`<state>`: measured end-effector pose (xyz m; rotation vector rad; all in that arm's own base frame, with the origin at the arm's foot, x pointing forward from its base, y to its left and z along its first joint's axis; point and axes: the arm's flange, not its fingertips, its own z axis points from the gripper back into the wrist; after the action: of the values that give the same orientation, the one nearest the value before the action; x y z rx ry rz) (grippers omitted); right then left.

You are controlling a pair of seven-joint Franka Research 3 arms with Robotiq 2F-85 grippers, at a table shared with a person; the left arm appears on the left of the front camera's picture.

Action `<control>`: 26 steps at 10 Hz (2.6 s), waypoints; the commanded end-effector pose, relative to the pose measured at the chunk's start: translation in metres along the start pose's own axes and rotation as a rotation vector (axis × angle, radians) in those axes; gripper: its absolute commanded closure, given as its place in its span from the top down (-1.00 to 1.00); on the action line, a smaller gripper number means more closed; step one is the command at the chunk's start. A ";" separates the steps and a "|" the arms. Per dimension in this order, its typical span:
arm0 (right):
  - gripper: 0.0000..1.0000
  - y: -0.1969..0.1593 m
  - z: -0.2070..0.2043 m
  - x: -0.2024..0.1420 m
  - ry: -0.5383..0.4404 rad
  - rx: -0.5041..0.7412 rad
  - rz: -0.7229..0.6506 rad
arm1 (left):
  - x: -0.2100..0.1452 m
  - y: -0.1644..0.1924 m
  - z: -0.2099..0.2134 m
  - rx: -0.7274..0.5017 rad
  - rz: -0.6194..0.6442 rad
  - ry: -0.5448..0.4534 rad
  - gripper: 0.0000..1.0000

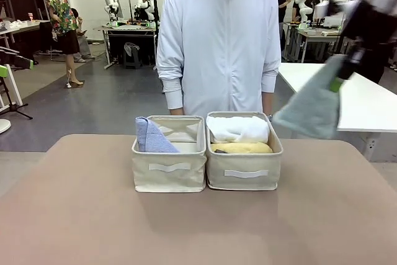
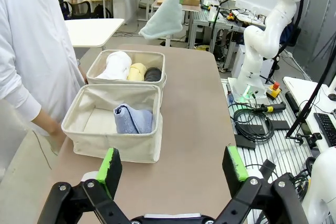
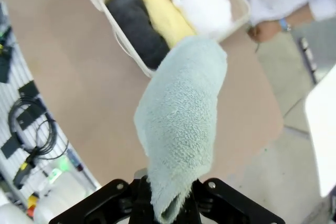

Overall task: Sort the towels based on their folding style.
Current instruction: Pick up another triangle-folded towel from the table and place it in the left Fabric basket.

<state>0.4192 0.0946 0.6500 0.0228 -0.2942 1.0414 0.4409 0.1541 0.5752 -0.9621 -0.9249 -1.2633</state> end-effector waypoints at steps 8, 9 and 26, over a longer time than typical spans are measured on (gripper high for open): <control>-0.84 -0.014 -0.075 0.167 0.037 0.078 0.075 | 0.001 -0.001 0.002 0.003 -0.005 -0.006 1.00; -0.84 -0.014 -0.075 0.167 0.037 0.078 0.075 | 0.001 -0.001 0.002 0.003 -0.005 -0.006 1.00; -0.84 -0.035 -0.137 0.322 -0.110 0.202 0.090 | 0.001 -0.001 0.002 0.003 -0.005 -0.006 1.00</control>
<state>0.6233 0.3667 0.5903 0.2469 -0.2750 1.1325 0.4409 0.1547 0.5752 -0.9609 -0.9249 -1.2623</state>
